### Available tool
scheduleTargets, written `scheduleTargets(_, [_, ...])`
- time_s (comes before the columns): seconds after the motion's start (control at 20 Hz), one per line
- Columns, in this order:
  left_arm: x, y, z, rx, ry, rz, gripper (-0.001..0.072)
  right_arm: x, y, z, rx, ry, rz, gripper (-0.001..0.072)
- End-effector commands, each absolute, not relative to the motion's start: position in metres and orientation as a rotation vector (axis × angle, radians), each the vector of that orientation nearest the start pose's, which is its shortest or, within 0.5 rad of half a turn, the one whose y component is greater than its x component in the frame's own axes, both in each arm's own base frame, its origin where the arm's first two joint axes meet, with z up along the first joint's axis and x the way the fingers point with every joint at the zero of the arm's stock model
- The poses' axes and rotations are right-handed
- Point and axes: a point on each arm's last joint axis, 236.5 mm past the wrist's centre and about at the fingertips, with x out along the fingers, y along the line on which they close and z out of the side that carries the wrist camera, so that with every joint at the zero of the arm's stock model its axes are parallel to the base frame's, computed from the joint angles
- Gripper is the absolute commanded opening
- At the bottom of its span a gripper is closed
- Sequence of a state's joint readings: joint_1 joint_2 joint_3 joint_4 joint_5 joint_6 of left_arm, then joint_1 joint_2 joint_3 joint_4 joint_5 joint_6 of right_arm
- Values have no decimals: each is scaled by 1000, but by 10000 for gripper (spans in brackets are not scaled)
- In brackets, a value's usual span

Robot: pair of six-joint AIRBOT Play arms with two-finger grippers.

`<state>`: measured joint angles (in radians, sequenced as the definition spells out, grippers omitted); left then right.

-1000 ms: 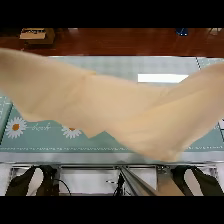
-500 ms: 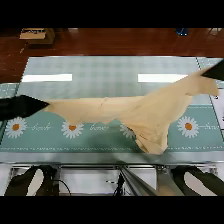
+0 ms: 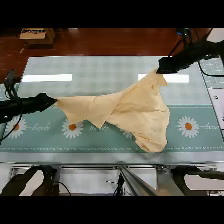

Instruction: Fold the shirts.

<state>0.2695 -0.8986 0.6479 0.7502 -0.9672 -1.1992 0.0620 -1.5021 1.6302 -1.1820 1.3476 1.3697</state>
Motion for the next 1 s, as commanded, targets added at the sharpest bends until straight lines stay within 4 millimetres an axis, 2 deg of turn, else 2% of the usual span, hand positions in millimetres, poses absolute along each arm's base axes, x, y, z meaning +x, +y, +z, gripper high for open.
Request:
scheduleTargets(0.0, [346, -49, -23, -704, 1040, -195, 18, 471, 121, 68, 114, 1136, 434, 39])
scheduleTargets(0.15, [338, -60, -58, -798, 1166, -202, 18, 470, 120, 60, 114, 1159, 435, 39])
scheduleTargets(0.25, [334, -63, -64, -804, 1205, -225, 35, 470, 120, 59, 113, 1161, 435, 39])
scheduleTargets(0.3, [334, -63, -56, -783, 1203, -267, 116, 470, 120, 59, 113, 1164, 436, 39])
scheduleTargets(0.35, [335, -61, -41, -780, 1202, -315, 255, 469, 120, 58, 109, 1168, 439, 39])
scheduleTargets(0.4, [334, -56, -25, -794, 1204, -352, 353, 467, 120, 58, 99, 1171, 447, 39])
scheduleTargets(0.5, [328, -46, 6, -825, 1215, -414, 378, 463, 120, 56, 84, 1186, 461, 39])
scheduleTargets(0.6, [322, -23, 20, -848, 1199, -351, 313, 459, 120, 55, 82, 1203, 467, 39])
scheduleTargets(0.65, [315, -18, 23, -857, 1202, -321, 314, 457, 120, 55, 76, 1210, 473, 39])
scheduleTargets(0.7, [306, -23, 25, -870, 1215, -322, 329, 456, 120, 54, 71, 1211, 477, 39])
scheduleTargets(0.75, [296, -35, 24, -877, 1241, -345, 435, 457, 120, 54, 65, 1208, 478, 39])
scheduleTargets(0.8, [286, -50, 18, -883, 1279, -363, 511, 458, 120, 55, 64, 1202, 477, 39])
scheduleTargets(0.95, [250, -109, -16, -830, 1428, -467, 511, 460, 120, 55, 65, 1195, 475, 39])
